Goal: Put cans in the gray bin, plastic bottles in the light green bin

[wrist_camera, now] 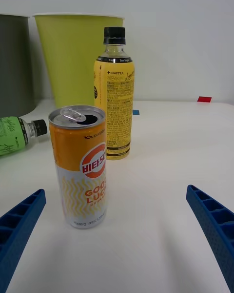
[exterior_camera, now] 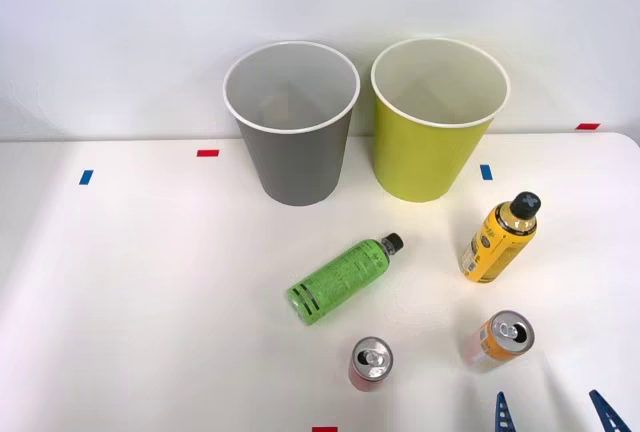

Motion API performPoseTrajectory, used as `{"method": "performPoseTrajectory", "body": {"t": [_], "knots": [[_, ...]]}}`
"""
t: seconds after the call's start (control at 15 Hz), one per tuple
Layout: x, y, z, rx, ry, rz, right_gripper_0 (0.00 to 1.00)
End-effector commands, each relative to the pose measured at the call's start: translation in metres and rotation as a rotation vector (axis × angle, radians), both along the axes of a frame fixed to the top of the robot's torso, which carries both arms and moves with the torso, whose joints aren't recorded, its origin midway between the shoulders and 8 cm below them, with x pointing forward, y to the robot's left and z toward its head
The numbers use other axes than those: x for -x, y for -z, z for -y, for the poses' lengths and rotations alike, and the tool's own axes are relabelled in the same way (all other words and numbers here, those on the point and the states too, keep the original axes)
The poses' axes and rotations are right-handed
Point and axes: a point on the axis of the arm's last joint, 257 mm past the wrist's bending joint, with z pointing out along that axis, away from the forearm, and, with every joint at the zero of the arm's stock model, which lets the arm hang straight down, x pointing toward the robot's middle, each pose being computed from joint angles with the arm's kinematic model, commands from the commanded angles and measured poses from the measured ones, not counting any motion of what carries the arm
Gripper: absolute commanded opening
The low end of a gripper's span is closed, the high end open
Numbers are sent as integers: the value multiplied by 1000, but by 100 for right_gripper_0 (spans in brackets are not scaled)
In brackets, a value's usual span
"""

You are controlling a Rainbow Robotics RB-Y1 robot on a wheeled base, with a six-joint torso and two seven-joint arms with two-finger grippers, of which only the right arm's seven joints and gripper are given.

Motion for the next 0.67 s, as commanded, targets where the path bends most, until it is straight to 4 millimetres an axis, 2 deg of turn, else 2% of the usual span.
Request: {"method": "performPoseTrajectory", "body": {"t": [0.07,0.67], "knots": [[0,0,0,0,0,0,100],[0,0,0,0,0,0,100]]}}
